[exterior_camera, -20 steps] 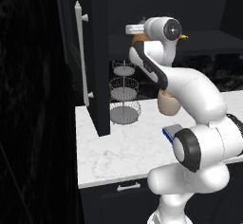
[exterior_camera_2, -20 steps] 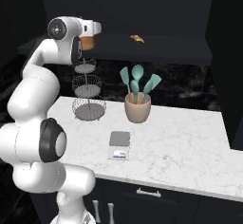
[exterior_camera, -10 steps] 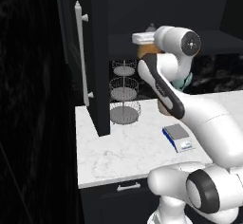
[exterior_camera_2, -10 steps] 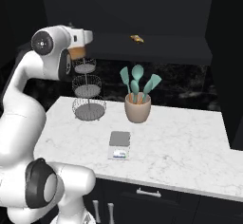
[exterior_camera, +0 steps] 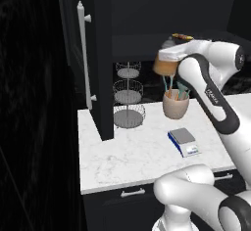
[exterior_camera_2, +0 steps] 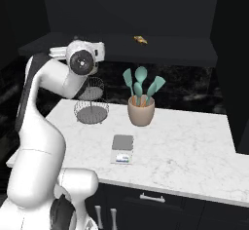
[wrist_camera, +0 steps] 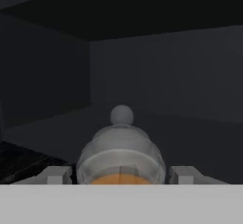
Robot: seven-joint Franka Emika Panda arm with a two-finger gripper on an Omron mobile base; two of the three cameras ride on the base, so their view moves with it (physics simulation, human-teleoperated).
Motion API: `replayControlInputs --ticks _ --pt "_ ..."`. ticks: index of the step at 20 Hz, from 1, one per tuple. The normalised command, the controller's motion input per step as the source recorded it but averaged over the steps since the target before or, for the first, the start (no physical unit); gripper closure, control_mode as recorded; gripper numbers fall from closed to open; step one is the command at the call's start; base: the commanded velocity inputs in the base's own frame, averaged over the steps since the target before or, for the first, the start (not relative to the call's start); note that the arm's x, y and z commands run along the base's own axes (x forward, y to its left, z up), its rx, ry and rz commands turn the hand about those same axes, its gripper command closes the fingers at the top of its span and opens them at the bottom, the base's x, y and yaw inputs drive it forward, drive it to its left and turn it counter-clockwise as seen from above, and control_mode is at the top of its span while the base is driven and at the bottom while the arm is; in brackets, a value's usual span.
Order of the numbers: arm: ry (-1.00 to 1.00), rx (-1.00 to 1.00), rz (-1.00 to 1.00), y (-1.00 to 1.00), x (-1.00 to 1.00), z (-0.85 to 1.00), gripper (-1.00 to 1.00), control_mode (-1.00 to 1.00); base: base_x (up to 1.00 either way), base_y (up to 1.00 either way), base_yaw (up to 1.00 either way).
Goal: Pick the honey bottle and place it on the digital scale for weighing, and close the cabinet.
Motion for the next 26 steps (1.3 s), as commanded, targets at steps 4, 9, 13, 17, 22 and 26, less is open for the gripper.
replayControlInputs --ticks 4,9,13,17,22,26 --pt "0.1 -0.15 0.33 -0.31 -0.23 -0.68 1.0 -1.0 0.0 0.0 0.0" --pt "0.09 -0.14 0.29 -0.36 -0.27 -0.7 1.0 -1.0 0.0 0.0 0.0" --pt "0.0 -0.07 0.16 -0.43 -0.26 -0.71 1.0 -1.0 0.0 0.0 0.0" --pt "0.04 -0.03 0.08 -0.31 -0.14 -0.74 1.0 -1.0 0.0 0.0 0.0" --pt "0.01 0.0 0.04 -0.33 -0.01 -0.61 1.0 -1.0 0.0 0.0 0.0" --pt "-0.01 0.0 0.16 -0.4 0.02 -0.52 1.0 -1.0 0.0 0.0 0.0"
